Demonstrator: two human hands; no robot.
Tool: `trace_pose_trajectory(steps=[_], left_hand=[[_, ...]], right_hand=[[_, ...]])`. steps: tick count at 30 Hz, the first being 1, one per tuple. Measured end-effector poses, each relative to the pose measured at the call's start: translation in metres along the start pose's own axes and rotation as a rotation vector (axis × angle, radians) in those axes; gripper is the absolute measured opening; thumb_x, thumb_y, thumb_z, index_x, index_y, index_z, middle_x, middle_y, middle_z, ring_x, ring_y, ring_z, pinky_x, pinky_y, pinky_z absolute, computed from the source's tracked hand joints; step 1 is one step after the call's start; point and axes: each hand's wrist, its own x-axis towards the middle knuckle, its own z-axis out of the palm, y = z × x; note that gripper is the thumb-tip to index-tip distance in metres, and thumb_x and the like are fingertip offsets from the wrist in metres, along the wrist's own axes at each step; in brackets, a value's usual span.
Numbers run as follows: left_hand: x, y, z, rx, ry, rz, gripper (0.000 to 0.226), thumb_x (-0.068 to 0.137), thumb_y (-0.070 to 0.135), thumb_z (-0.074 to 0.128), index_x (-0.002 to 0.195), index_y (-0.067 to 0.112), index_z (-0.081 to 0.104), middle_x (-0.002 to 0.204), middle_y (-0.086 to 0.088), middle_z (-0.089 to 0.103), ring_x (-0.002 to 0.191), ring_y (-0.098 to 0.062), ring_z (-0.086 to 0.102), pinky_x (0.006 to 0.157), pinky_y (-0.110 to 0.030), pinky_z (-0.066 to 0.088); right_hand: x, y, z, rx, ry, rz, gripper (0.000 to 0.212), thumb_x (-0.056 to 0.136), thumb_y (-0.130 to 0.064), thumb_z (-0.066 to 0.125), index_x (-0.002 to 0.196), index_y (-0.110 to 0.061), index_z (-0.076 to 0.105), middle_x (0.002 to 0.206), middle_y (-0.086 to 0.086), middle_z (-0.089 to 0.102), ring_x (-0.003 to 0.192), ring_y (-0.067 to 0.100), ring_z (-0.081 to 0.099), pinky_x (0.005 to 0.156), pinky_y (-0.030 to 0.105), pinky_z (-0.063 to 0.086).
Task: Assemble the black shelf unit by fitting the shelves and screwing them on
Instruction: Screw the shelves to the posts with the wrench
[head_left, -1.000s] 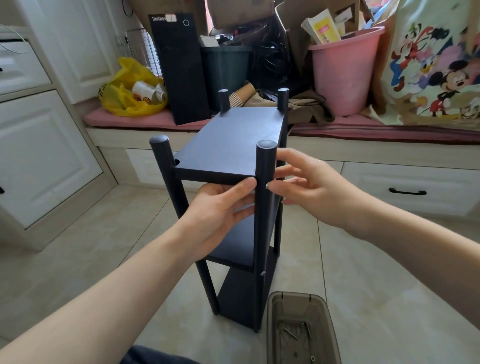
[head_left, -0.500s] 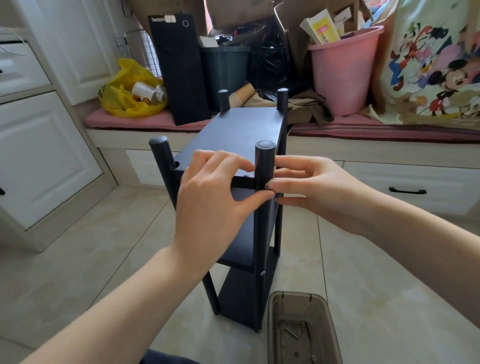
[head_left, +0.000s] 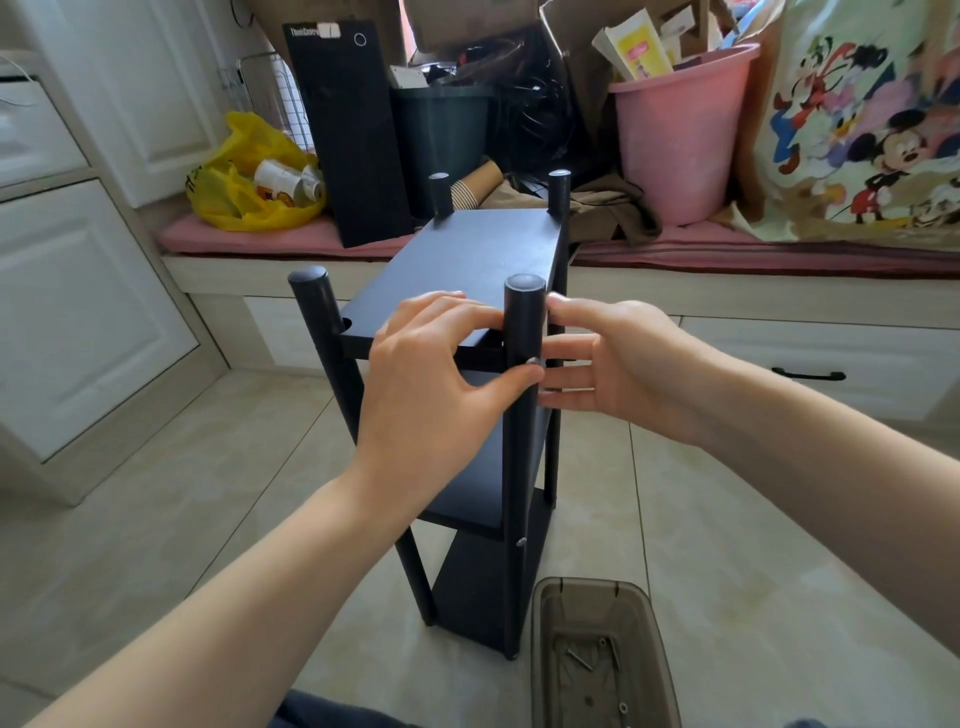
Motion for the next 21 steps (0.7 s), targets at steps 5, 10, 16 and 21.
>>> trace_pose_trajectory(steps=[5, 10, 16, 21], left_hand=[[0.000, 0.002, 0.002, 0.078, -0.041, 0.014, 0.038, 0.080, 0.040, 0.072, 0.110, 0.017, 0.072, 0.110, 0.007, 0.067, 0.122, -0.022, 0.058, 0.114, -0.056, 0.034], [0.000, -0.001, 0.002, 0.103, -0.094, 0.006, 0.043, 0.082, 0.043, 0.067, 0.119, 0.021, 0.068, 0.124, 0.004, 0.069, 0.137, -0.021, 0.050, 0.124, -0.052, 0.014], [-0.003, -0.002, -0.001, 0.138, -0.118, 0.028, 0.040, 0.087, 0.046, 0.063, 0.121, 0.024, 0.066, 0.114, 0.009, 0.071, 0.119, -0.017, 0.064, 0.124, -0.053, 0.013], [-0.003, -0.001, -0.002, 0.171, -0.132, 0.013, 0.047, 0.087, 0.048, 0.062, 0.125, 0.020, 0.067, 0.123, -0.002, 0.072, 0.130, -0.022, 0.059, 0.122, -0.058, 0.021]], right_hand=[[0.006, 0.000, 0.006, -0.134, -0.060, 0.008, 0.036, 0.094, -0.038, 0.063, 0.111, -0.008, 0.074, 0.097, 0.009, 0.073, 0.077, 0.020, 0.072, 0.072, 0.030, 0.058], [0.009, 0.000, 0.006, -0.108, -0.106, -0.016, 0.023, 0.096, -0.027, 0.056, 0.099, -0.016, 0.076, 0.101, 0.012, 0.076, 0.079, 0.022, 0.073, 0.066, 0.030, 0.058], [0.011, 0.003, 0.005, -0.086, -0.115, -0.030, 0.023, 0.097, -0.026, 0.056, 0.100, -0.015, 0.076, 0.103, 0.013, 0.075, 0.082, 0.024, 0.073, 0.069, 0.033, 0.059], [0.008, 0.006, 0.003, -0.055, -0.110, -0.036, 0.024, 0.099, -0.027, 0.053, 0.102, -0.017, 0.075, 0.092, 0.006, 0.075, 0.074, 0.017, 0.072, 0.067, 0.030, 0.058]])
